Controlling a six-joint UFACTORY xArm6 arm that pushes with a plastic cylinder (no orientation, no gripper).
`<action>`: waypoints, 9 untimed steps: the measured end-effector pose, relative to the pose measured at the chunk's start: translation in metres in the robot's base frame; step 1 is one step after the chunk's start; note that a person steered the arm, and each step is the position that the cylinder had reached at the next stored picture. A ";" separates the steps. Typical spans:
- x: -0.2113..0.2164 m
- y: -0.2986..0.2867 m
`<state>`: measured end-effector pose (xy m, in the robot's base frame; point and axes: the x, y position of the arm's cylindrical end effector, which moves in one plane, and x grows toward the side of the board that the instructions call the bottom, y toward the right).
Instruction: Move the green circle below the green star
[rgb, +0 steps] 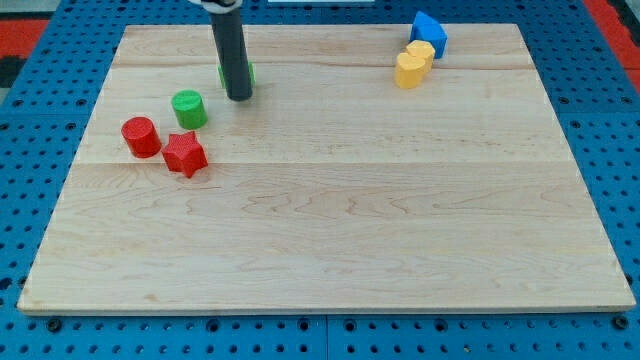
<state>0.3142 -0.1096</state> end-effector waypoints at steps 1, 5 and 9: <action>-0.044 -0.016; 0.060 -0.077; 0.032 -0.068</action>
<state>0.3466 -0.1777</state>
